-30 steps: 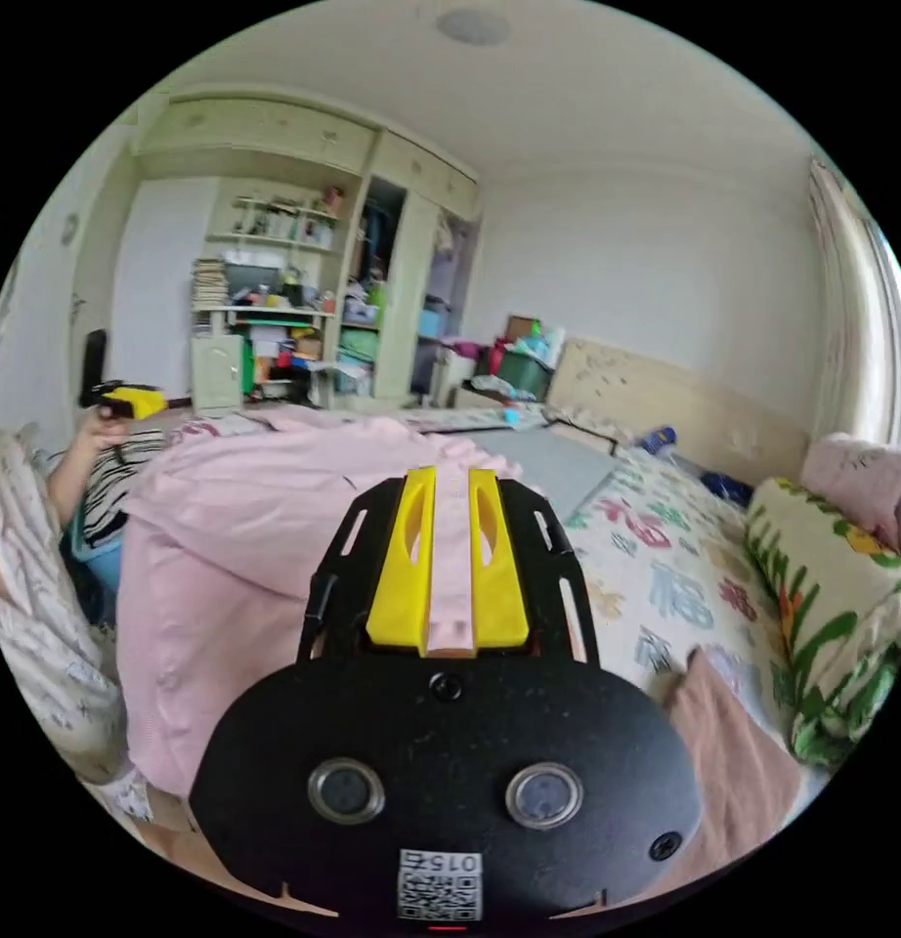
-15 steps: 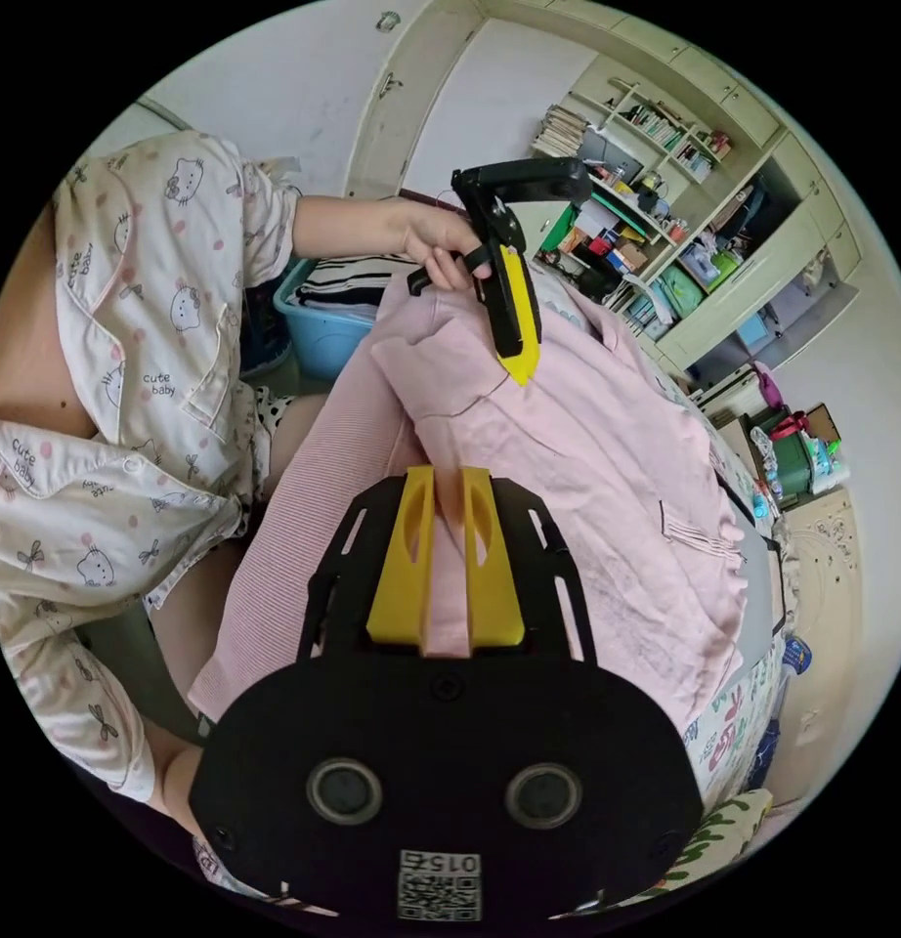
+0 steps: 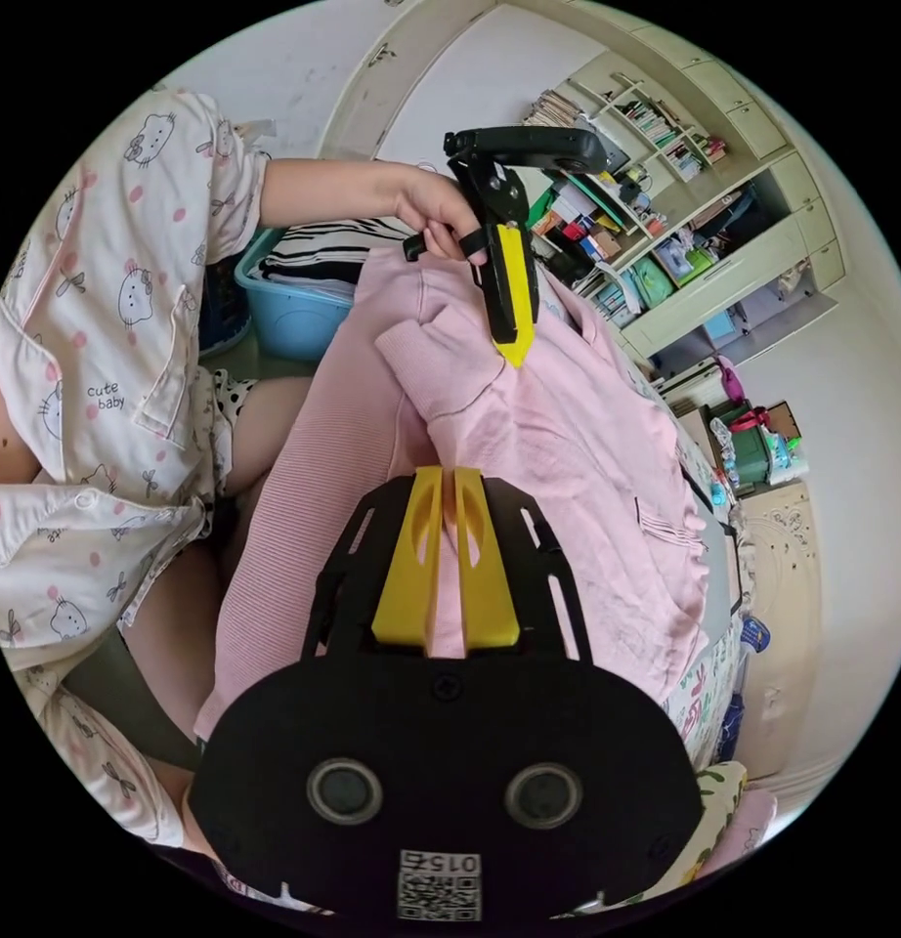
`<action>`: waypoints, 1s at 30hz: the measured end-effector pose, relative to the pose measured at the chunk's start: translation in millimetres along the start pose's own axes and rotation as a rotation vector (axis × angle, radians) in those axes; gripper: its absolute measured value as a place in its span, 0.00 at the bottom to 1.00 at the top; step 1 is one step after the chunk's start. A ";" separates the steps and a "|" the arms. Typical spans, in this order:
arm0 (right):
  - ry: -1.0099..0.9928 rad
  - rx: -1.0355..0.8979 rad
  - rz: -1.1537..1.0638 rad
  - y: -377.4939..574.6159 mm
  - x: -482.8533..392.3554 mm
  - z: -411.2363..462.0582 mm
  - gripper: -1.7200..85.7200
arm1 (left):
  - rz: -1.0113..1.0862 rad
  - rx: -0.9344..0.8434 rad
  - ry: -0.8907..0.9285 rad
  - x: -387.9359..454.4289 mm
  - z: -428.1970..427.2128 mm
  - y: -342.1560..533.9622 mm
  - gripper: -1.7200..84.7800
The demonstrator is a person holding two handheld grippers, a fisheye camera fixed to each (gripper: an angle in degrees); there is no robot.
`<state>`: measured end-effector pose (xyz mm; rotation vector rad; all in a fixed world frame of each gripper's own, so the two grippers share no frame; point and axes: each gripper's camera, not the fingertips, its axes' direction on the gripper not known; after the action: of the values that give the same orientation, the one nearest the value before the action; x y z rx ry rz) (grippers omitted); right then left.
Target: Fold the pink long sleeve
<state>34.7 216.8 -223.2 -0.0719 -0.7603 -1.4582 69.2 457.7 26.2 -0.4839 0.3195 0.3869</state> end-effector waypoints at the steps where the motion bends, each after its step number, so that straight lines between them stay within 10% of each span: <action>1: 0.005 -0.002 -0.002 4.5 -3.5 0.9 0.02 | -0.001 0.000 0.001 3.9 4.9 0.3 0.02; 20: -0.001 0.025 -0.022 57.8 -19.3 13.5 0.03 | -0.191 0.210 0.242 11.7 38.5 85.1 0.04; 30: -0.090 0.034 0.010 62.2 6.2 18.8 0.03 | -1.263 0.614 0.028 -166.8 -15.2 318.3 0.22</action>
<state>82.6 230.1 -181.0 -0.1164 -0.8566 -1.4400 -217.5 662.7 -45.4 -0.0181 0.0986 -0.9307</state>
